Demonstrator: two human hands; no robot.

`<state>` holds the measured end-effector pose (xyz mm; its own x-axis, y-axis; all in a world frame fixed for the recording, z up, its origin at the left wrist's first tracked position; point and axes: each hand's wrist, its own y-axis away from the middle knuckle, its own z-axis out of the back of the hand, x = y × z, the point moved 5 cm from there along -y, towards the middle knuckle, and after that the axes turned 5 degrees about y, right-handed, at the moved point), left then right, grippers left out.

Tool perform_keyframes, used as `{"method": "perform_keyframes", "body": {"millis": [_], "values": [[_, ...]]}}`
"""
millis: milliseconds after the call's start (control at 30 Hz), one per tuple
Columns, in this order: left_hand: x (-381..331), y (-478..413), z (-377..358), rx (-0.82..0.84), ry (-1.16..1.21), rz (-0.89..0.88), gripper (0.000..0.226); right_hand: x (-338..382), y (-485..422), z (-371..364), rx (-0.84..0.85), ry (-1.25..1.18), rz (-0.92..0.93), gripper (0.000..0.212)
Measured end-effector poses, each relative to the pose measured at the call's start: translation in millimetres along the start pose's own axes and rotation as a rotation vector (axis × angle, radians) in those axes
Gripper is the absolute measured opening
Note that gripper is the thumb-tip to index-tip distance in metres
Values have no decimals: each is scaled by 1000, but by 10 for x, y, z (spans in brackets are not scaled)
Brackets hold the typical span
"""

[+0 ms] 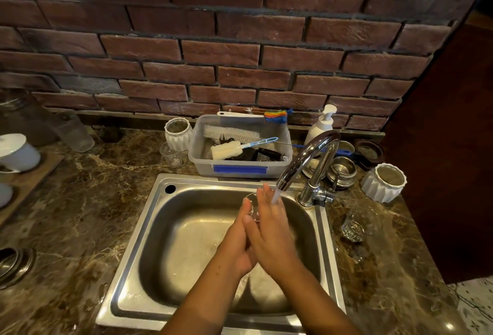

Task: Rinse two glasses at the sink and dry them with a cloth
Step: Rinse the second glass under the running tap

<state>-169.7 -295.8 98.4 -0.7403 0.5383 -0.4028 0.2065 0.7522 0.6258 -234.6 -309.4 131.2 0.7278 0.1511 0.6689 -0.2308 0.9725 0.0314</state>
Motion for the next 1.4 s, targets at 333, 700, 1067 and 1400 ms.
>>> {"method": "perform_keyframes", "body": {"millis": [333,700,1067,1400], "values": [[58,0,40,13,32,-6,65,-208,-386,282,-75,-740,-409,27],[-57,12,-41,-93,-371,-80,46,-305,-385,306,-224,-517,-329,22],[16,56,-58,-130,132,15,53,-177,-167,146,-7,-201,-30,51],[69,60,28,-60,-92,39,70,-246,-467,382,-41,-456,-254,38]]}}
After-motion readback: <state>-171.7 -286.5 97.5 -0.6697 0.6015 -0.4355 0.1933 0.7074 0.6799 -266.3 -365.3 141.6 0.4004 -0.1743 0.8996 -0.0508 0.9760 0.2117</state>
